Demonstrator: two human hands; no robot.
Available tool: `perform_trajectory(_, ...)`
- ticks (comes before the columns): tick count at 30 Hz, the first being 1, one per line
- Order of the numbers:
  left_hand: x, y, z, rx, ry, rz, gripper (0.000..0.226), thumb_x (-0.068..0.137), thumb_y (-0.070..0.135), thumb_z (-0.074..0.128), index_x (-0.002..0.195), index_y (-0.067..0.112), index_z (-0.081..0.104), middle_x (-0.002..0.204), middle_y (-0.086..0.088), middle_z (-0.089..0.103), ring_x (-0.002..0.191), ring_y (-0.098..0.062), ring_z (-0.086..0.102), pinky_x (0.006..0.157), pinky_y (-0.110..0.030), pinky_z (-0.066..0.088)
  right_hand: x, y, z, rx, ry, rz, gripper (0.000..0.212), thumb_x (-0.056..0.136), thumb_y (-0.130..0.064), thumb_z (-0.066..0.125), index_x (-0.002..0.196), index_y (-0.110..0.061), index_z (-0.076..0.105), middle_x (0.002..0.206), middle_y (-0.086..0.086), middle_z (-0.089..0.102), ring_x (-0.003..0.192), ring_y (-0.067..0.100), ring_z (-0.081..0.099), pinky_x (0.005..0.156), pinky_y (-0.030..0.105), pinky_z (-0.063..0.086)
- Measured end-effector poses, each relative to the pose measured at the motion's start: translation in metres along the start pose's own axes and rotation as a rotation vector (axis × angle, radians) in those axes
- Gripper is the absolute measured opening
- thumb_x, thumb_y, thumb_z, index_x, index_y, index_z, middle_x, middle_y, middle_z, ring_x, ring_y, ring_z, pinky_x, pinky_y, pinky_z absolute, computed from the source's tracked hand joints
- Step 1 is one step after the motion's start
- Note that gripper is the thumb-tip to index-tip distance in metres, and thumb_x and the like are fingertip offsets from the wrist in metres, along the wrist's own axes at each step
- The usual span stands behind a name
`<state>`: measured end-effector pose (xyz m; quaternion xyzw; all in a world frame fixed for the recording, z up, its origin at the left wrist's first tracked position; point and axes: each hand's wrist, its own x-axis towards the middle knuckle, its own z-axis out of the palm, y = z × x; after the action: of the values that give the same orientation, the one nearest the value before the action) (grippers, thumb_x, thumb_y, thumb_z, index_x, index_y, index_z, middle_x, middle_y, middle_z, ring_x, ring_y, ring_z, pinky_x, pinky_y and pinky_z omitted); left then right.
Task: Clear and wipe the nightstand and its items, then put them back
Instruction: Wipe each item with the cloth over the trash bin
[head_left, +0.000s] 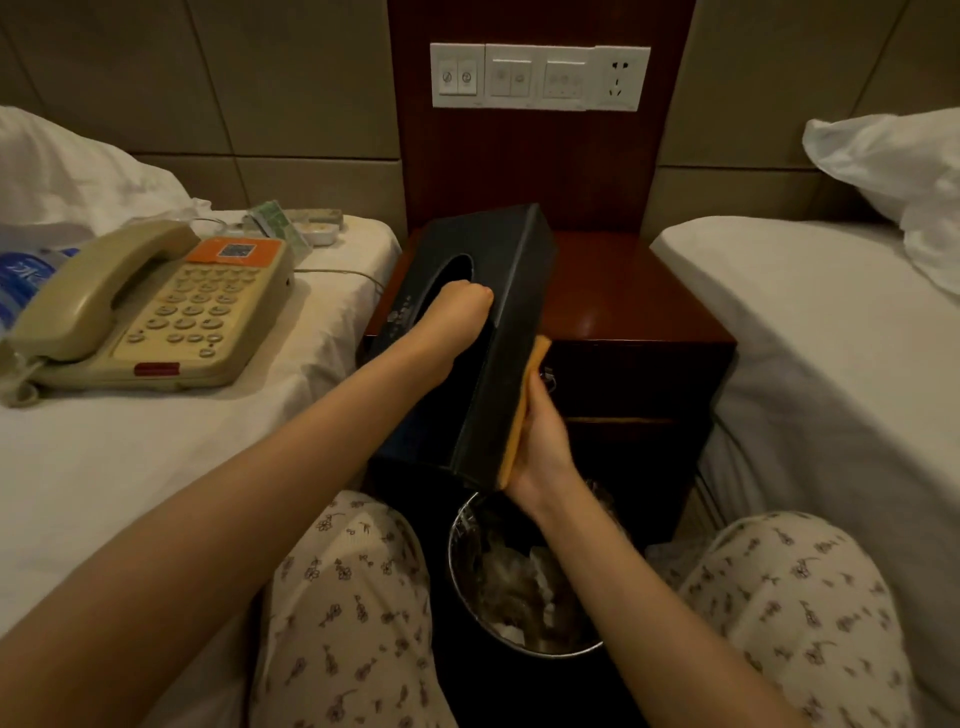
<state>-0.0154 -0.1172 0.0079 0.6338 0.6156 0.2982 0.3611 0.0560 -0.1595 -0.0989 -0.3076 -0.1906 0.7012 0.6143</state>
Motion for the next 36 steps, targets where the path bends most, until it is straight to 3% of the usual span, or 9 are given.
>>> perform_trajectory(3,-0.006,0.005,-0.005,-0.084,0.008,-0.049,0.026,0.102,0.013,0.029,0.107,0.014,0.054,0.069,0.002,0.029,0.057,-0.007,0.028,0.038,-0.01,0.03,-0.005,0.018,0.005,0.049,-0.043,0.132,0.04,0.093,-0.041,0.045,0.109,-0.011,0.065,0.101,0.012,0.068,0.096,0.026,0.063,0.09,0.04,0.047)
perform_trajectory(6,-0.004,0.003,-0.002,-0.236,-0.019,-0.029,0.033,0.1,0.012,0.032,0.068,0.016,0.037,0.069,-0.002,0.035,0.061,-0.013,0.037,0.055,-0.022,0.033,-0.002,0.019,0.008,0.045,-0.009,0.128,0.028,0.09,-0.033,0.046,0.098,-0.011,0.063,0.092,0.009,0.066,0.081,0.022,0.066,0.075,0.033,0.054)
perform_trajectory(10,-0.007,0.009,0.009,-0.218,-0.087,0.04,0.037,0.102,0.017,0.032,0.134,0.003,0.044,0.134,-0.015,0.048,0.125,-0.031,0.045,0.104,-0.033,0.035,0.005,0.012,0.01,0.012,0.155,0.131,0.037,0.101,-0.028,0.035,0.069,-0.014,0.049,0.065,0.004,0.052,0.053,0.015,0.05,0.051,0.024,0.043)
perform_trajectory(13,-0.003,0.005,0.011,-0.138,-0.07,0.126,0.036,0.103,0.019,0.031,0.134,0.008,0.044,0.133,-0.009,0.049,0.124,-0.026,0.044,0.082,-0.021,0.03,0.008,0.011,0.007,0.027,0.115,0.091,0.037,0.101,-0.027,0.037,0.07,-0.013,0.053,0.048,0.001,0.06,0.039,0.012,0.058,0.04,0.017,0.047)
perform_trajectory(17,0.005,-0.008,0.005,-0.121,-0.032,0.19,0.026,0.1,0.018,0.035,0.075,0.021,0.043,0.077,0.003,0.045,0.068,-0.01,0.044,0.058,-0.021,0.031,0.002,0.013,0.0,0.111,-0.064,0.112,0.045,0.097,-0.037,0.039,0.084,-0.01,0.073,0.081,0.009,0.072,0.071,0.023,0.071,0.062,0.03,0.059)
perform_trajectory(23,0.014,-0.02,-0.004,0.049,-0.002,0.271,0.017,0.1,0.017,0.034,0.089,0.012,0.047,0.077,0.003,0.043,0.067,-0.007,0.041,0.065,-0.025,0.033,0.0,-0.009,-0.01,0.037,-0.041,0.1,0.058,0.095,-0.056,0.028,0.116,-0.011,0.059,0.106,0.014,0.066,0.101,0.028,0.06,0.094,0.04,0.043)
perform_trajectory(30,0.0,-0.018,0.002,0.342,-0.124,0.484,0.025,0.098,0.015,0.041,0.112,0.002,0.058,0.09,-0.009,0.056,0.073,-0.018,0.052,0.069,-0.028,0.034,0.004,-0.055,-0.025,0.095,-0.013,-0.036,0.054,0.096,-0.051,0.032,0.102,-0.008,0.062,0.081,0.016,0.072,0.071,0.029,0.071,0.064,0.037,0.058)
perform_trajectory(33,-0.008,-0.018,0.002,0.451,-0.212,0.614,0.025,0.098,0.013,0.041,0.1,-0.005,0.058,0.084,-0.021,0.059,0.068,-0.031,0.052,0.062,-0.032,0.033,0.0,-0.073,-0.036,0.137,-0.033,-0.119,0.045,0.085,-0.037,0.044,0.082,-0.005,0.075,0.076,0.018,0.072,0.064,0.031,0.071,0.055,0.04,0.057)
perform_trajectory(36,-0.011,-0.013,-0.007,0.607,-0.271,0.69,0.022,0.098,0.014,0.04,0.085,0.005,0.055,0.075,-0.018,0.056,0.061,-0.028,0.046,0.059,-0.031,0.029,-0.001,-0.088,-0.052,0.11,-0.013,-0.128,0.058,0.086,-0.049,0.044,0.119,-0.006,0.065,0.109,0.021,0.068,0.09,0.033,0.07,0.076,0.045,0.058)
